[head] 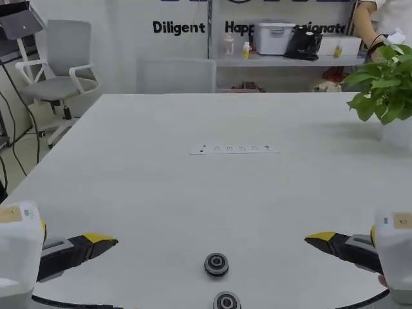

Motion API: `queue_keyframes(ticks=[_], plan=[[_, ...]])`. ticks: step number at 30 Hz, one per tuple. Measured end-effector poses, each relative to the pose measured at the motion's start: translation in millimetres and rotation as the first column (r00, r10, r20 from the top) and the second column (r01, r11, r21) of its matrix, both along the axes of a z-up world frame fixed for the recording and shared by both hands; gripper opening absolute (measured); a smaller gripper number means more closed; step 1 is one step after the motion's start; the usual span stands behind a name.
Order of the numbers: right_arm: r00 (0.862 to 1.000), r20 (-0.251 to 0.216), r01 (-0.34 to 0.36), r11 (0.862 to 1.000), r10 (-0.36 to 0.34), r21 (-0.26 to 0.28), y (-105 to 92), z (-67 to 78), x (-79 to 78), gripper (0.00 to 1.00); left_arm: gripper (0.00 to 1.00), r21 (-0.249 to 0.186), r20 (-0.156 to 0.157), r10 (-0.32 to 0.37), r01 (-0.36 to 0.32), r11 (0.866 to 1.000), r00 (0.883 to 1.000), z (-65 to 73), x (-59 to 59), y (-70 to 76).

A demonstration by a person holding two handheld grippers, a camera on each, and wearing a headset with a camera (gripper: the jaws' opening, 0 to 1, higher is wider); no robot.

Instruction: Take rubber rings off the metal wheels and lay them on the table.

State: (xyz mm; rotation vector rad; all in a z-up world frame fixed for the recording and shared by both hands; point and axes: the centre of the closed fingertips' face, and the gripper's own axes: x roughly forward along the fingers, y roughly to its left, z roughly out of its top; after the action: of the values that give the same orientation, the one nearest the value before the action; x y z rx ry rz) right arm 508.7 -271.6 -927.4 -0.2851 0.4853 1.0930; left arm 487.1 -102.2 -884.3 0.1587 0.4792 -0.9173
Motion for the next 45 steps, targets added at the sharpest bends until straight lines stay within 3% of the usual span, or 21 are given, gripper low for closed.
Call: queue_keyframes(ticks=[9,12,19,29,34,45], plan=[[0.998,-0.011,-0.067,0.998,0.067,0.002,9.3,-7.2,1.7,0.98,0.85,0.031,0.001,-0.067,0.067,0.997,0.998,-6.6,8.4,-9.0],[0.994,-0.034,-0.109,0.994,0.108,-0.017,10.8,-10.3,-1.5,0.79,0.85,0.048,-0.011,-0.095,0.095,0.994,0.995,-11.4,8.9,-13.0],[0.989,-0.043,-0.145,0.988,0.144,-0.044,13.5,-16.0,-1.8,0.68,0.85,0.059,-0.009,-0.123,0.124,0.991,0.992,-14.7,15.1,-21.4],[0.985,-0.066,-0.165,0.986,0.162,-0.039,19.2,-24.5,4.9,0.67,0.84,0.079,-0.029,-0.148,0.15,0.986,0.989,-25.4,20.3,-24.3],[0.979,-0.086,-0.19,0.98,0.184,-0.058,23.2,-36.6,6.5,0.68,0.83,0.099,-0.04,-0.173,0.176,0.979,0.984,-32.4,22.5,-28.0],[0.966,-0.097,-0.246,0.966,0.239,-0.075,35.9,-47.6,9.7,0.64,0.81,0.129,-0.067,-0.215,0.222,0.966,0.974,-46.6,29.7,-35.3]])
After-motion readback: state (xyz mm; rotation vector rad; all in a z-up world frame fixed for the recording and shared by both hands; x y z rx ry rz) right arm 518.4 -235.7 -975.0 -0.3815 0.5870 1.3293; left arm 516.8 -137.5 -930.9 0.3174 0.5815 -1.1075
